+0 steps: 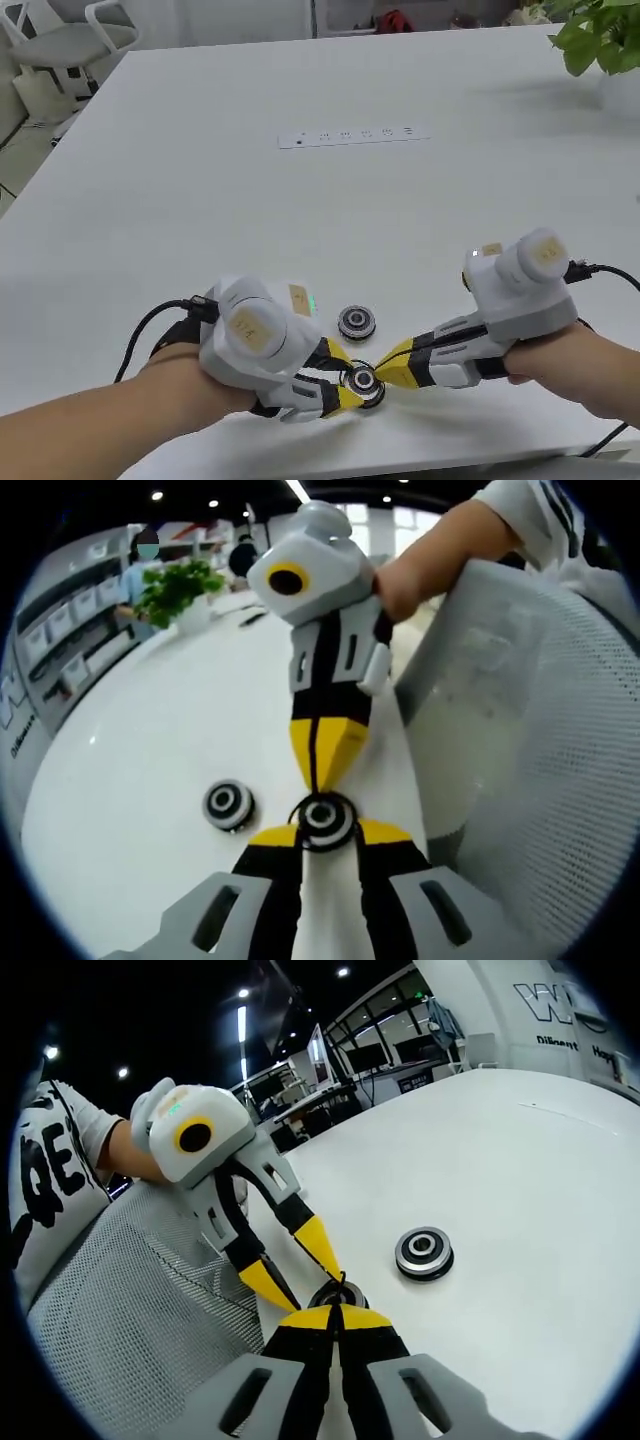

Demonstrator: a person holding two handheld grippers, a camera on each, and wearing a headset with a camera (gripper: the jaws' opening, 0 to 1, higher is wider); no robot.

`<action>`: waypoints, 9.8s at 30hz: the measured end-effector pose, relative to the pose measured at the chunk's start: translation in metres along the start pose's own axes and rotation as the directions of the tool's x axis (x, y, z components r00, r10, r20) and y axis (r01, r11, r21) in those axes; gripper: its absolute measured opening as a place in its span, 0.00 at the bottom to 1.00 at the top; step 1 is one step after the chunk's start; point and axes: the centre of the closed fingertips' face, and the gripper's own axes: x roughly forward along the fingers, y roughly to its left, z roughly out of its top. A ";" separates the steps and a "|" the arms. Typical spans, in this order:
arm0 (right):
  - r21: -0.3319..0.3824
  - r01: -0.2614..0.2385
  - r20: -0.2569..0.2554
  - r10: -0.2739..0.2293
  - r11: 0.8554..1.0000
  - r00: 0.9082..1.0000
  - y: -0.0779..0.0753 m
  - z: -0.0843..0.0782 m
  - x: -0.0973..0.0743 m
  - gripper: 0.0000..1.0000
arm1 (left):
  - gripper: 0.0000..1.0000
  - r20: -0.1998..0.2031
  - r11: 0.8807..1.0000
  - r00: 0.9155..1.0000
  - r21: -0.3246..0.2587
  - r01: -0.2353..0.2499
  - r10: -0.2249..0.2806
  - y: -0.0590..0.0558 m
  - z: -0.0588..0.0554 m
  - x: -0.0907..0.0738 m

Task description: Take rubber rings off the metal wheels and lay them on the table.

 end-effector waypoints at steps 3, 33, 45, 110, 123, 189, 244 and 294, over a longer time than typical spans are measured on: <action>-0.001 -0.002 0.000 0.002 1.000 1.000 0.001 0.000 0.000 0.00 | 0.25 0.018 1.000 1.000 -0.007 -0.001 0.001 0.001 0.005 -0.005; -0.010 -0.033 -0.001 0.033 0.999 0.999 0.011 0.008 -0.003 0.00 | 0.46 0.114 0.995 0.989 -0.057 -0.083 0.089 0.000 0.011 -0.074; -0.023 -0.044 0.007 0.045 0.999 0.999 0.024 0.019 -0.004 0.00 | 0.52 0.116 0.988 0.984 -0.092 -0.126 0.137 0.003 -0.001 -0.092; -0.131 -0.003 -0.058 -0.005 0.991 0.998 0.012 0.031 0.054 0.12 | 0.63 0.084 0.960 0.968 -0.177 -0.218 0.235 0.010 -0.034 -0.121; -0.143 0.001 -0.006 -0.002 0.990 1.000 0.015 0.045 0.029 0.18 | 0.63 0.084 0.963 0.968 -0.154 -0.221 0.235 0.019 -0.024 -0.118; -0.261 0.021 -0.120 -0.054 0.965 0.991 -0.006 -0.019 0.001 0.25 | 0.49 0.039 0.997 0.999 -0.075 0.001 0.002 0.017 0.002 -0.015; -0.238 0.010 -0.106 -0.037 0.971 0.994 -0.006 -0.024 0.007 0.13 | 0.14 0.055 0.998 0.998 -0.065 0.003 0.000 0.005 0.006 0.013; -0.009 0.041 -0.020 -0.041 0.999 0.999 -0.008 -0.011 -0.004 0.00 | 0.12 0.044 0.998 0.998 -0.056 -0.039 0.041 0.004 0.004 0.013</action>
